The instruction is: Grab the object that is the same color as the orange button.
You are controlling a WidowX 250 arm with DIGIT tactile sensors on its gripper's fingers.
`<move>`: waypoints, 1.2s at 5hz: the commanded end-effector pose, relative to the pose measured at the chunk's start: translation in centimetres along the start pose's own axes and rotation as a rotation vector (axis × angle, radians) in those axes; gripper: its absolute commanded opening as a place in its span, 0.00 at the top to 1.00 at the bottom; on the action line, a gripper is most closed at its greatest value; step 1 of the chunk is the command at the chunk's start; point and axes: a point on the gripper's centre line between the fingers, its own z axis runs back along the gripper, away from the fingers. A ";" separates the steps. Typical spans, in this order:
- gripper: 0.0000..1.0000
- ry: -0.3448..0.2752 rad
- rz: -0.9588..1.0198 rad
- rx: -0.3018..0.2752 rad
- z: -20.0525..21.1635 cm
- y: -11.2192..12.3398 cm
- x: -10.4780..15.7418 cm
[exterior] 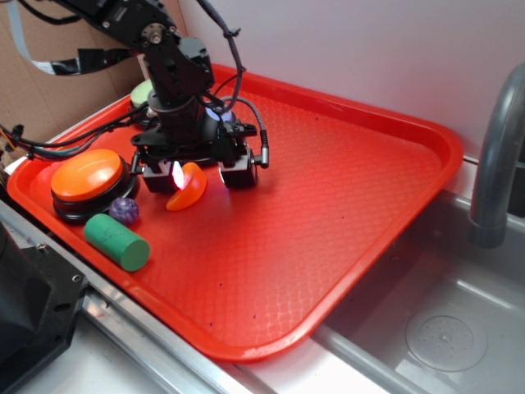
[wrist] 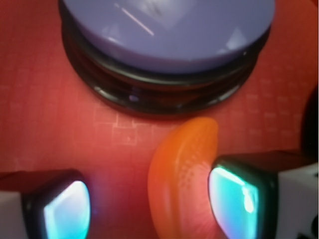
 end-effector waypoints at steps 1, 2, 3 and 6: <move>0.00 0.158 0.110 -0.021 -1.6 2.6 0.4; 1.00 0.139 0.128 -0.023 -1.3 2.6 0.5; 1.00 0.137 0.151 -0.022 -1.3 2.8 0.7; 1.00 0.087 0.096 -0.017 -1.2 2.4 1.0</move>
